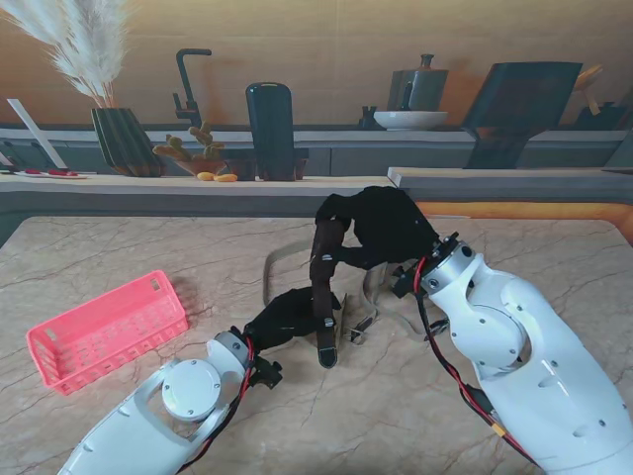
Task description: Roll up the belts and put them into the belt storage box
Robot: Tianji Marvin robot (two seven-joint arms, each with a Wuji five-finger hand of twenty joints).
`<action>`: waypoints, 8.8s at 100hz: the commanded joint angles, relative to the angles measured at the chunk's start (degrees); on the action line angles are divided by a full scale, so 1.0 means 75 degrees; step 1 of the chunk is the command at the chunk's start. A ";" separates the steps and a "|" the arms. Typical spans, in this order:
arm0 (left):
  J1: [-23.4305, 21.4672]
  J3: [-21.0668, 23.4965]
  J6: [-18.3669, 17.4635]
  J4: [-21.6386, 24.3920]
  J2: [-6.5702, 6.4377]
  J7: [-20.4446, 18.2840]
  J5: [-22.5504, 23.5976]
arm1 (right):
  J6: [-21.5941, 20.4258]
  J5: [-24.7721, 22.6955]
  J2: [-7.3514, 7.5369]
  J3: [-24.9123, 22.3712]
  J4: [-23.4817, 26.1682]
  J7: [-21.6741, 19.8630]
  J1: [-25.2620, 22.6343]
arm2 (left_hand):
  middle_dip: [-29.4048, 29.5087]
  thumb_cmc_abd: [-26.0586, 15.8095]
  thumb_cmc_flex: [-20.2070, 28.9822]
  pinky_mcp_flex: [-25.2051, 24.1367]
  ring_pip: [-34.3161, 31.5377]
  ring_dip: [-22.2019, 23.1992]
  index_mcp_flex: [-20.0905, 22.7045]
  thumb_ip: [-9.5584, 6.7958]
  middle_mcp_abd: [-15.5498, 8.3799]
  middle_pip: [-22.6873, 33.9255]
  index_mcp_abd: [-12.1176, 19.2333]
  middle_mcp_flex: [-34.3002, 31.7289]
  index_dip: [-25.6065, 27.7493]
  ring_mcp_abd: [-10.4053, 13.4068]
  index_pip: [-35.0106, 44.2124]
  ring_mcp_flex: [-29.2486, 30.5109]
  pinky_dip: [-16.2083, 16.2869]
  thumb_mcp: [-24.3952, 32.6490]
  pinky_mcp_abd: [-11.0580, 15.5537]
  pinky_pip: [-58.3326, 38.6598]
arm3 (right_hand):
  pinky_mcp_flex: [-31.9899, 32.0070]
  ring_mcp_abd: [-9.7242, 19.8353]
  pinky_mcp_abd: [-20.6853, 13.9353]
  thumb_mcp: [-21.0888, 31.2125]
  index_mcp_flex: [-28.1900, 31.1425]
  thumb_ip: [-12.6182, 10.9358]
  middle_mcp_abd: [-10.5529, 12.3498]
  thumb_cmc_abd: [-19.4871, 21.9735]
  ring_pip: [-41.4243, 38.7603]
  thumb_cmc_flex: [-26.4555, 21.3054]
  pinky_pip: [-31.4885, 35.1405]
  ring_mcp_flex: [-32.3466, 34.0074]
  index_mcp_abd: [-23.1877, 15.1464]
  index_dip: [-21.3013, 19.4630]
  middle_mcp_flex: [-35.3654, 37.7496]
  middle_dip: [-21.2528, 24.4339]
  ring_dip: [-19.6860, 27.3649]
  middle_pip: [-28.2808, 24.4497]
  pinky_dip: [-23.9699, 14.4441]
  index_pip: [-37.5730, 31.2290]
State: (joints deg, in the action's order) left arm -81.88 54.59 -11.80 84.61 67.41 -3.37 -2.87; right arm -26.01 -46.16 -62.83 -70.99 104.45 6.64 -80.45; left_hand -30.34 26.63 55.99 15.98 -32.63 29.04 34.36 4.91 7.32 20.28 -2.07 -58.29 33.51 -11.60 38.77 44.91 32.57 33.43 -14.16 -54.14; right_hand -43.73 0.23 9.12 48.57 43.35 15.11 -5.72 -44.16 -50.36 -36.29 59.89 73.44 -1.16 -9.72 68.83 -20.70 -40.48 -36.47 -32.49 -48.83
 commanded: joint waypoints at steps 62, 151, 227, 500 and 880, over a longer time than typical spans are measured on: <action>-0.0291 0.0189 0.0041 0.0359 -0.0010 -0.0582 -0.1132 | 0.0055 -0.0492 -0.0059 0.0546 -0.1076 0.0663 0.0179 | 0.0623 -0.0945 0.0708 0.0085 -0.0781 0.0157 0.0861 0.0173 0.0323 0.0785 -0.0070 -0.0441 -0.0516 -0.0438 0.0589 0.0489 -0.0045 -0.0956 -0.0145 -0.0776 | 0.0087 0.0271 -0.0215 0.1115 0.0905 -0.0165 0.0096 0.0712 -0.0106 -0.0749 0.0188 0.0261 -0.1622 -0.0173 0.0155 -0.0049 0.0074 -0.0008 0.0107 -0.1736; -0.0414 0.0313 -0.0226 0.0334 0.0074 -0.0618 -0.1945 | -0.0025 -0.0229 -0.0005 0.0705 -0.1253 0.0414 -0.0581 | 0.1267 0.0757 -0.4157 -0.0540 0.0501 -0.0011 -0.1012 0.0167 0.0070 0.0154 -0.0379 0.1741 -0.0370 0.0020 -0.1286 -0.0806 -0.0021 0.0575 -0.0029 0.0310 | 0.0259 0.0188 -0.0077 0.0964 0.0651 -0.0129 0.0091 0.0933 0.0283 -0.0562 0.0113 0.0198 -0.1515 -0.0191 -0.0056 -0.0004 0.0196 0.0011 0.0101 -0.1607; -0.0593 0.0460 -0.0233 0.0490 0.0153 -0.0494 -0.2464 | -0.0019 -0.0381 0.0038 0.0819 -0.1359 0.0460 -0.0940 | 0.1356 0.1108 -0.5169 -0.0459 0.0938 -0.0059 -0.1604 0.0765 -0.0014 0.0046 -0.0393 0.2065 -0.0234 0.0219 -0.1408 -0.0892 0.0163 0.1543 0.0126 0.0772 | 0.0482 0.0193 0.0071 0.0763 0.0043 -0.0154 -0.0017 0.0173 0.0826 0.0384 -0.0070 -0.0001 -0.1309 -0.0523 -0.0682 -0.0103 0.0149 0.0002 0.0040 -0.1226; -0.2937 0.5111 0.0566 0.2736 -0.0694 0.0679 0.7248 | 0.1098 -0.1068 -0.0088 0.0132 -0.1342 0.2043 -0.1778 | -0.0659 -0.0141 0.0247 0.2188 -0.2919 0.1999 0.0976 0.0029 0.0632 0.1807 -0.0023 -0.0321 -0.0255 -0.0717 0.1823 0.0933 0.1638 -0.0741 -0.0447 -0.4804 | 0.1567 -0.0044 0.0199 0.0407 -0.0470 -0.0771 0.0072 0.1162 0.0489 0.1457 -0.0475 -0.1371 -0.1167 -0.1749 -0.1878 -0.0275 0.0154 -0.0132 -0.0483 0.0227; -0.2140 0.4717 0.4320 0.0494 -0.1063 -0.1336 0.9563 | 0.1497 -0.0583 -0.0119 0.0534 -0.1822 0.1577 -0.1240 | 0.0848 0.0149 -0.2966 0.2816 -0.3896 0.2040 0.0900 0.0101 0.1300 0.1397 -0.1208 0.1065 -0.0429 -0.1493 -0.0810 0.0801 0.1813 -0.0439 -0.0601 -0.5444 | 0.1585 -0.0080 0.0197 0.0391 -0.0503 -0.0726 0.0085 0.1390 0.0406 0.1460 -0.0414 -0.1363 -0.1235 -0.1475 -0.1814 -0.0280 0.0173 -0.0183 -0.0516 -0.0096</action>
State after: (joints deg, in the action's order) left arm -97.43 90.02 20.49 87.92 59.42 -13.36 68.74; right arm -14.83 -50.56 -63.44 -67.08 90.72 18.33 -89.60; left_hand -23.42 29.40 34.46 35.58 -60.01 43.19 40.79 6.58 16.61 29.65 -11.61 -51.04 29.44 -20.06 32.79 49.96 44.70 30.94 -18.77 -91.50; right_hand -32.78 -0.31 10.52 51.82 39.85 10.36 -5.74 -35.25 -45.95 -26.43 56.98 64.14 -9.85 -21.49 55.11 -22.05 -39.65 -36.63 -35.15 -48.27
